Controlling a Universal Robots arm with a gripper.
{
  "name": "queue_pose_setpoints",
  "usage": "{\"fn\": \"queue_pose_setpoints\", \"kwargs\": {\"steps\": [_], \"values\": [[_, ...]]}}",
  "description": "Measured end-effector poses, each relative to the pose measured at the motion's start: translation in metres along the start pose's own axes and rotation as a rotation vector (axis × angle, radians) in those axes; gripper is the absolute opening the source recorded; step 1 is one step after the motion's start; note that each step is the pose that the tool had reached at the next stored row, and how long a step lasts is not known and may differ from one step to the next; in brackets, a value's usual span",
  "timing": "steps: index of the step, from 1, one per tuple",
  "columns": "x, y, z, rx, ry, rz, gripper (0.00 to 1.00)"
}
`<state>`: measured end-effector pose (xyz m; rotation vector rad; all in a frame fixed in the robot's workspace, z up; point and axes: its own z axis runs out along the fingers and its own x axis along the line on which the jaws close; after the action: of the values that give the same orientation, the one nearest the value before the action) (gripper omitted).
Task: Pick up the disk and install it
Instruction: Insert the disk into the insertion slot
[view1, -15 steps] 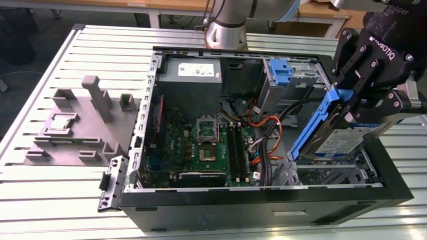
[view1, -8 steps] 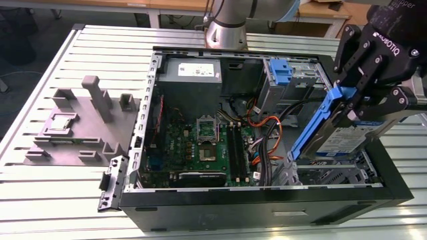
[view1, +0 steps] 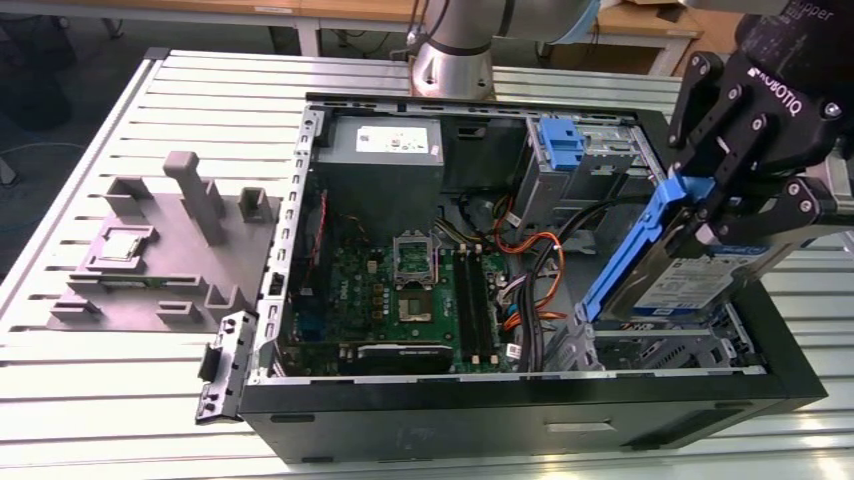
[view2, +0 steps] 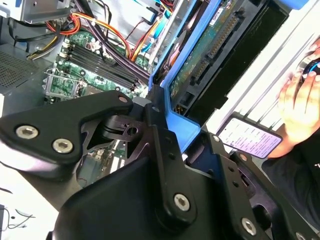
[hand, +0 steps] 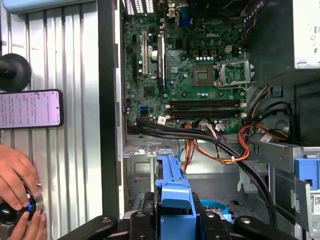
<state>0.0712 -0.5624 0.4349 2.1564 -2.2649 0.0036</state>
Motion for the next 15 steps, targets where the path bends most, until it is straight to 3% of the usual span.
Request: {"fn": "queue_pose_setpoints", "kwargs": {"steps": [15], "values": [[-0.0001, -0.0018, 0.0076, 0.0001, 0.0002, -0.004, 0.36]]}}
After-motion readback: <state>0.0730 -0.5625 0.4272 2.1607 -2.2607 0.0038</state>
